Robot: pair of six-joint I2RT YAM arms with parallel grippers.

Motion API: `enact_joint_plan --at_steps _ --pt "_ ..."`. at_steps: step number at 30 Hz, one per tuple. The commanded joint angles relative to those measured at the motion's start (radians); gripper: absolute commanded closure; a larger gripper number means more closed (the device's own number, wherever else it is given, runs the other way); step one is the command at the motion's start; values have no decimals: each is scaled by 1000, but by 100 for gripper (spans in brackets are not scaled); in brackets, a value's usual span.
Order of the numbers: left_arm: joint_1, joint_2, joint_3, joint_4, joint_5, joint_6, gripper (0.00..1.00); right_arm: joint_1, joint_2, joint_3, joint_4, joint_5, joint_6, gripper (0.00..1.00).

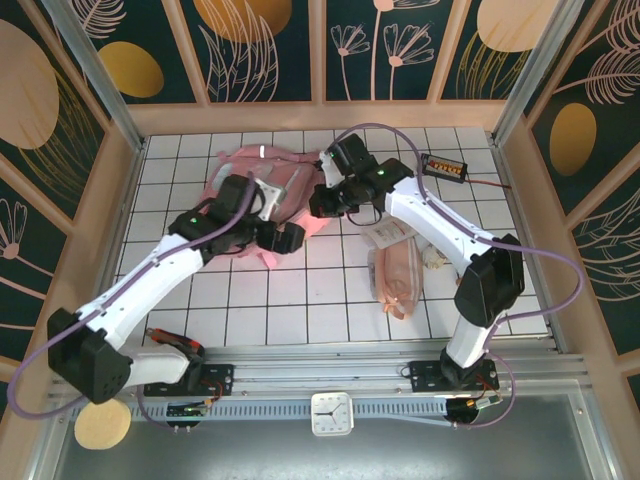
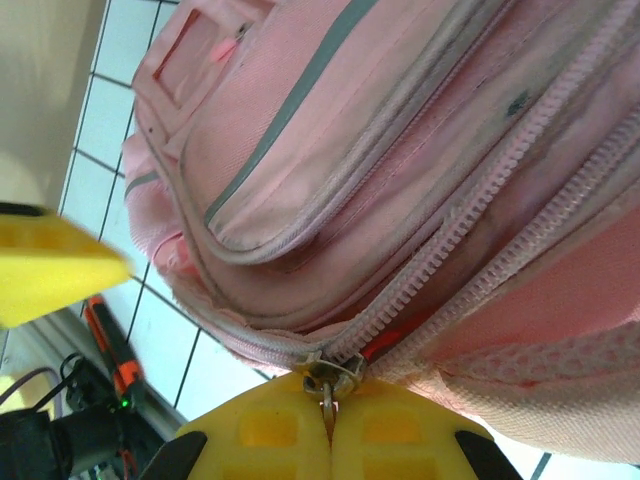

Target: Pack books, pencil case, and school supplies into a backpack

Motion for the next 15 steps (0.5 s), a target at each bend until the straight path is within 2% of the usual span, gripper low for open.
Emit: enact_joint_plan --at_steps 1,2,3,4,5,6,7,11,13,15 --pt "-6 59 20 10 -131 165 2 27 -9 93 4 -63 0 100" --pt "-7 85 29 11 -129 189 4 37 -6 105 -14 -71 -4 100" --pt "-7 111 41 10 -117 204 11 45 -6 114 -29 -74 -12 100" --pt "-7 138 49 11 -92 214 25 48 -7 118 -42 -75 -19 100" --pt "-8 160 54 10 -62 223 50 48 -8 117 -55 -75 -31 100" --pt "-9 174 51 14 -54 228 80 45 -13 109 -68 -71 -48 100" --pt "-11 178 47 12 -66 230 100 37 -14 105 -82 -68 -71 100" --pt "-10 71 8 7 -76 264 100 -87 4 95 -191 -48 -218 100" --pt "-10 17 0 -47 -70 323 100 -153 3 89 -196 -5 -278 100" --pt "-10 -43 -13 -117 -41 415 100 -247 7 56 -162 -52 -328 100"
